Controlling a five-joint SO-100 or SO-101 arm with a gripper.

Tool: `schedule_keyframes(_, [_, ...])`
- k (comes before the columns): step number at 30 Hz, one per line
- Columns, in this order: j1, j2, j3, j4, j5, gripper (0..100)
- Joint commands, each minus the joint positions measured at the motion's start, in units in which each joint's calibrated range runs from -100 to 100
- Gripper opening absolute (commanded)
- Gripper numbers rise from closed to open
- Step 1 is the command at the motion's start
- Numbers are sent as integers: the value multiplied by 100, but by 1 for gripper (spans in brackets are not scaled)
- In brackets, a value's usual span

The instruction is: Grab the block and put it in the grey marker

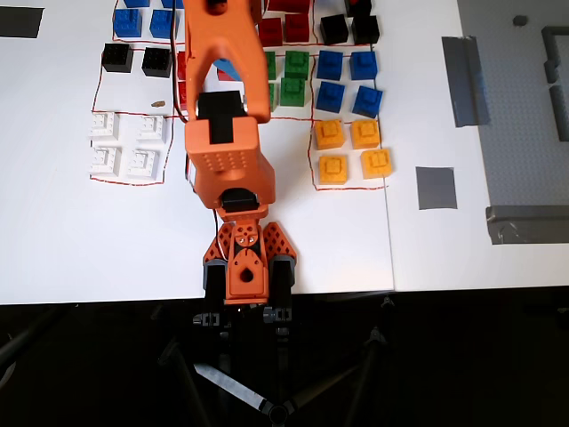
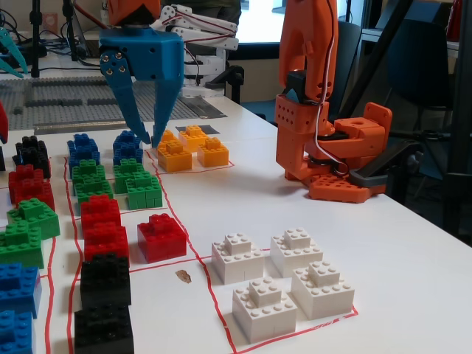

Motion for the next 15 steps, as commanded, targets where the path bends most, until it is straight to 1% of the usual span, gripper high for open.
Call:
schedule_keyframes(1, [33, -244, -627, 24, -29, 0])
schedule_keyframes(15, [74, -244, -636, 40, -10, 0])
